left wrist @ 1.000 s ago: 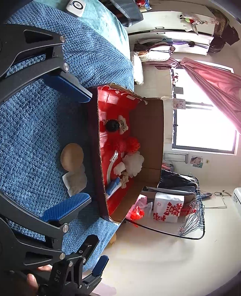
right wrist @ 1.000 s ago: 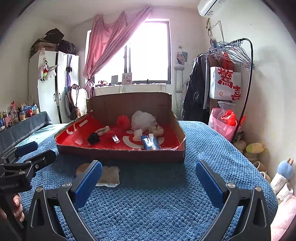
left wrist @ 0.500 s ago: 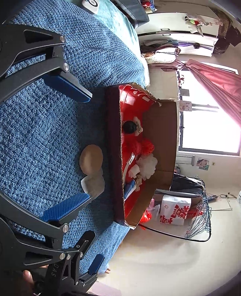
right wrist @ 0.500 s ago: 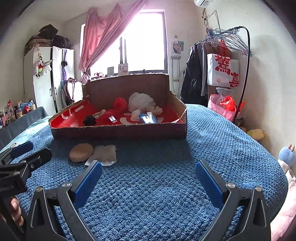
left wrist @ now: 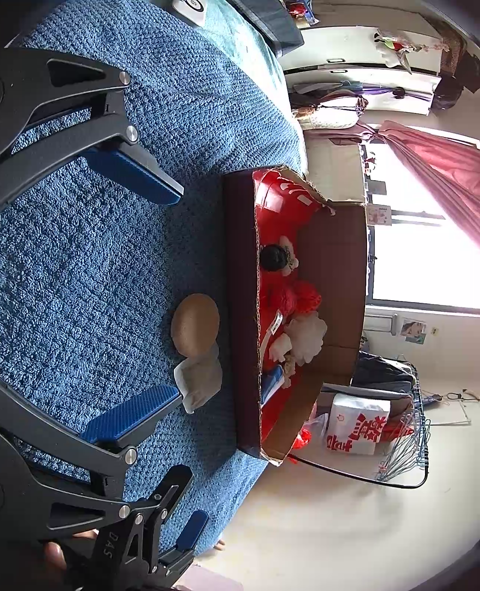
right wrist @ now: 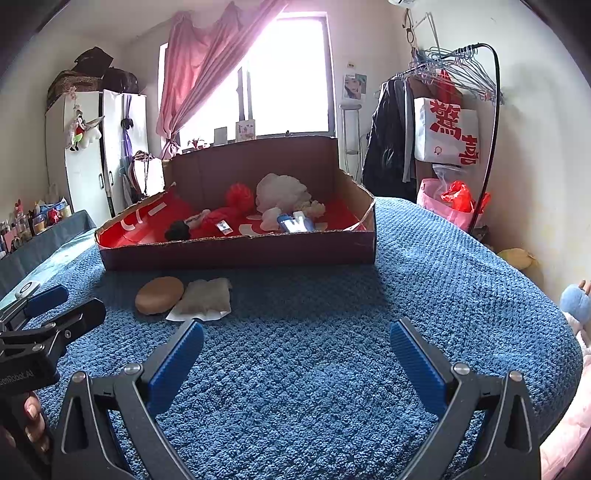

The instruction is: Organize soft objects

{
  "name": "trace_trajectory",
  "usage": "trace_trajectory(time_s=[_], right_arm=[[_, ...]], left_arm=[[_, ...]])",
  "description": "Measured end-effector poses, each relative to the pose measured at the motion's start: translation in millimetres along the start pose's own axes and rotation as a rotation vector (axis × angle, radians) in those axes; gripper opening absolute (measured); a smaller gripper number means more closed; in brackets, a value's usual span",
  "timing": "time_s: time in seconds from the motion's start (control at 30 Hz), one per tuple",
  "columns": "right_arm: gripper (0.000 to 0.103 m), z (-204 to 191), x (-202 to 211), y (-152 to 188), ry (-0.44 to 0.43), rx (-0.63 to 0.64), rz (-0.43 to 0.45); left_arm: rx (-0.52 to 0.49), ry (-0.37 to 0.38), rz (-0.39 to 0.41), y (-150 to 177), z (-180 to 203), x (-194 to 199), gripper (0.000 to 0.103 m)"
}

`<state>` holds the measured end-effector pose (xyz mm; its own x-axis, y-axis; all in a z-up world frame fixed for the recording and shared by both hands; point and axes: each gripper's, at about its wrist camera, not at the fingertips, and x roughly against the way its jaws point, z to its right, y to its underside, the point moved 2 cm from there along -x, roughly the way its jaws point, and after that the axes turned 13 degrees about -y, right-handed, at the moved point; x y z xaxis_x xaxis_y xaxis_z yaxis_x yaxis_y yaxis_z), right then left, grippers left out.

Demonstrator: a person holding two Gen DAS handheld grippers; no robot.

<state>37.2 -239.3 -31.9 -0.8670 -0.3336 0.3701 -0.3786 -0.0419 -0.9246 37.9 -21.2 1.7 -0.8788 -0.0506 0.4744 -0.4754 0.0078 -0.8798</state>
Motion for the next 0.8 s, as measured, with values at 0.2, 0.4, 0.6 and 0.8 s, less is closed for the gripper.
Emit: trace_trajectory(time_s=[0.2,0.4,0.6,0.8], right_arm=[[0.103,0.4,-2.7,-0.7,0.0,0.003,-0.007],[0.103,0.8,-4.5,-7.9,-0.026,0.005,-0.019],[0.103,4.5,-14.3,-21.1,-0.087,-0.013,-0.065],[0.103,9.6,-35.6,-38.9,-0.174,-0.034,-0.142]], left_arm=[[-0.004,0.003,-0.01,-0.9,1.0,-2.5,0.1],[-0.01,0.006,-0.034,-7.9,0.9,-6.9,0.1],[-0.039,0.055,-0.107,-18.5,0.2,-20.2,0.1],[-0.072,0.115,-0.199,-27.9,0.5,-42.7,0.1]])
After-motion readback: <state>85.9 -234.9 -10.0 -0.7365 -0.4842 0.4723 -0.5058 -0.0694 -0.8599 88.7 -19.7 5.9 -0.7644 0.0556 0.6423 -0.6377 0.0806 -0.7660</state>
